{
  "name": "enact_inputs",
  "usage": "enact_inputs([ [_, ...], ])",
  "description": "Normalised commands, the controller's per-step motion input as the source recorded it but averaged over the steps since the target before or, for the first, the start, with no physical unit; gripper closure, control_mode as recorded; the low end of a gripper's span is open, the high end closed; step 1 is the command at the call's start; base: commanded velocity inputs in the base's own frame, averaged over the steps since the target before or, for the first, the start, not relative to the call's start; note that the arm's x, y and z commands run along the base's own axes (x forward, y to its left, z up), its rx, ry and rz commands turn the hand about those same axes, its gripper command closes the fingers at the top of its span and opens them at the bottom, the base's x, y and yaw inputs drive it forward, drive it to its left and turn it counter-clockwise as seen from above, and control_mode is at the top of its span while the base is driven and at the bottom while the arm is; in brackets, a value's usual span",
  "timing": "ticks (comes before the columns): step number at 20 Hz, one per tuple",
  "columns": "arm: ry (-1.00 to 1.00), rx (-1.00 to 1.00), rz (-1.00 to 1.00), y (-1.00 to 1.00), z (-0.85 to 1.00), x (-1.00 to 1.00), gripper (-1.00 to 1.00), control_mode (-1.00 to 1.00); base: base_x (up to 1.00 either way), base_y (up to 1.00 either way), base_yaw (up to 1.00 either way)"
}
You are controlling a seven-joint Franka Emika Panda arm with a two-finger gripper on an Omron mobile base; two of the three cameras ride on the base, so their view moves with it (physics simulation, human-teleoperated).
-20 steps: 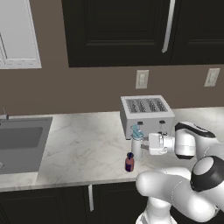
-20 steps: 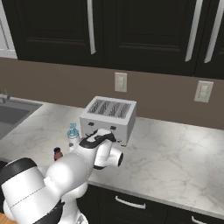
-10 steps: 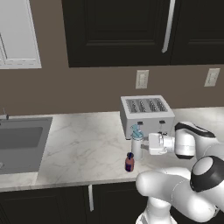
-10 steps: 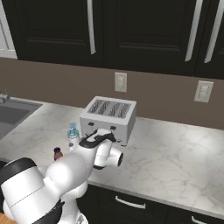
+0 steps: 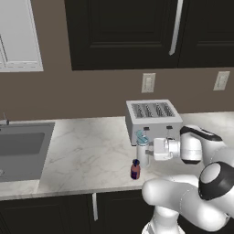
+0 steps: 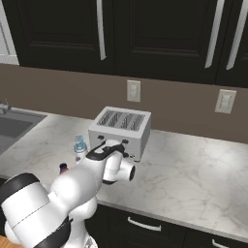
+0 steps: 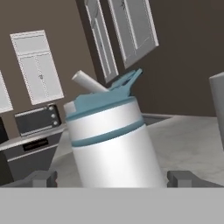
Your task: Move the drinks to the dining counter.
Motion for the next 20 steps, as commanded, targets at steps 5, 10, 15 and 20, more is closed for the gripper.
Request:
enact_inputs([
  [5, 0.00, 0.00, 0.05, 0.00, 0.00, 0.01, -1.00, -1.00, 0.00, 0.00, 0.00],
  [10, 0.00, 0.00, 0.02, 0.00, 0.00, 0.02, -1.00, -1.00, 0.00, 0.00, 0.00],
  [15, 0.00, -0.05, 0.00, 0.07, 0.00, 0.06, -1.00, -1.00, 0.00, 0.00, 0.00],
  [20, 0.00, -0.14, 0.00, 0.43, 0.00, 0.12, -1.00, -1.00, 0.00, 0.00, 0.00],
])
